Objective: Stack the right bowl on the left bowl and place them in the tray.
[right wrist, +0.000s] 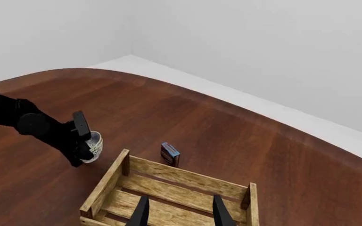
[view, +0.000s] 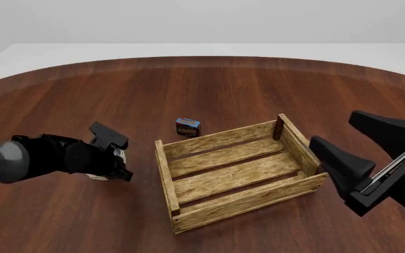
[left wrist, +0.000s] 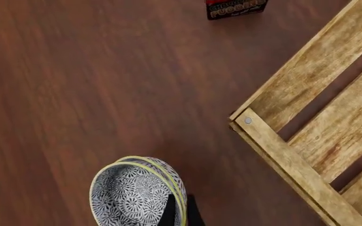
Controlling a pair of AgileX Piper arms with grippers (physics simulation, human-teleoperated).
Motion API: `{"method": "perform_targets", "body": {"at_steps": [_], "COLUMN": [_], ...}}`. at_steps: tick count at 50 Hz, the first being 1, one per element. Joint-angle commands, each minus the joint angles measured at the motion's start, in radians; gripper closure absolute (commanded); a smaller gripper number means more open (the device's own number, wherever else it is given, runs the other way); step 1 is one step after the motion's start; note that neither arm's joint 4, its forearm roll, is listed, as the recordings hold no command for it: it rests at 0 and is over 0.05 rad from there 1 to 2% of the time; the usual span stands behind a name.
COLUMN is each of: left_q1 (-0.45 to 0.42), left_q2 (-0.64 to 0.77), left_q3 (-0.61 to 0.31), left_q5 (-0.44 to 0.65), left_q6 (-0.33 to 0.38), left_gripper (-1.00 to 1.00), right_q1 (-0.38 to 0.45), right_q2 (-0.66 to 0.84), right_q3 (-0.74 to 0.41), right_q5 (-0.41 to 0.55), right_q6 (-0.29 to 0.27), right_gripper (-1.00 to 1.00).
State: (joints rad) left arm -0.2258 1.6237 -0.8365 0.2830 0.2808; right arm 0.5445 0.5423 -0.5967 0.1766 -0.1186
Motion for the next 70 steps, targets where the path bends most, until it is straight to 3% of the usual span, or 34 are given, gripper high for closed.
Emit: {"method": "perform_targets", "body": {"at_steps": [1,30,70], "left_q1": [0.018,-0.002,-0.202], "left_q2": [-0.064,-0.167,-0.053], "left_q3": [-0.024,-0.143,-0.401], "left_q5": [0.054,0.191,0.288], "left_q6": [0.031,0.098,0.093], "left_gripper": [1.00,1.00,1.00], "right_q1": [-0.002,-0.022,-0.065], "right_q2": [-0.012,-0.072,-0.083], "right_q3": [-0.005,-0.043,-0.064], "right_q5": [0.011,0.074,0.087], "right_q6": [0.003,0.024,0.038], "right_gripper": [-1.00,-1.00,-1.00]}}
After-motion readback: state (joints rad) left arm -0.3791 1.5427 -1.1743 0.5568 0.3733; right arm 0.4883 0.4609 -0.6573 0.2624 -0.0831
